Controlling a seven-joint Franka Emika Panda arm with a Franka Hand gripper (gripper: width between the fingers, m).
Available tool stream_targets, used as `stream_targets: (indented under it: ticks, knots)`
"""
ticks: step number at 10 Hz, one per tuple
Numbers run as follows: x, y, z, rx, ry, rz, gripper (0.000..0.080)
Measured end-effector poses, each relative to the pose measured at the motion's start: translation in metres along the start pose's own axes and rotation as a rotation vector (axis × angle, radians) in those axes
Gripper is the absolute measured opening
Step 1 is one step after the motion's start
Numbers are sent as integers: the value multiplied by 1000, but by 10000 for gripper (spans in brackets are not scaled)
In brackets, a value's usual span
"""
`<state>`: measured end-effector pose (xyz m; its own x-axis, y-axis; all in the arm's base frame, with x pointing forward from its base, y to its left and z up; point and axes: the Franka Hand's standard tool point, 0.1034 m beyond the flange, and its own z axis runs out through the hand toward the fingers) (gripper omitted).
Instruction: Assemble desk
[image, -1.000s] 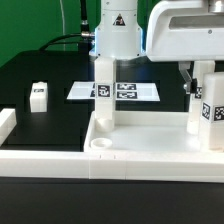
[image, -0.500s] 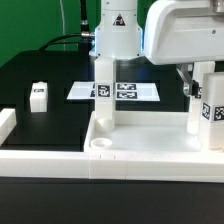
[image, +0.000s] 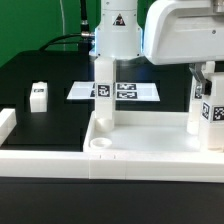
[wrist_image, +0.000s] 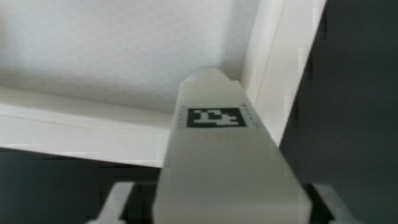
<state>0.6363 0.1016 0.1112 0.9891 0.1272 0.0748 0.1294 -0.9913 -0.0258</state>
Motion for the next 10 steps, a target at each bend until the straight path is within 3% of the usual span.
stream_targets:
  ticks: [2, 10]
  knots:
    - [0, 0, 0, 1, 0, 50, 288]
    - [1, 4, 2, 24, 18, 816, 290]
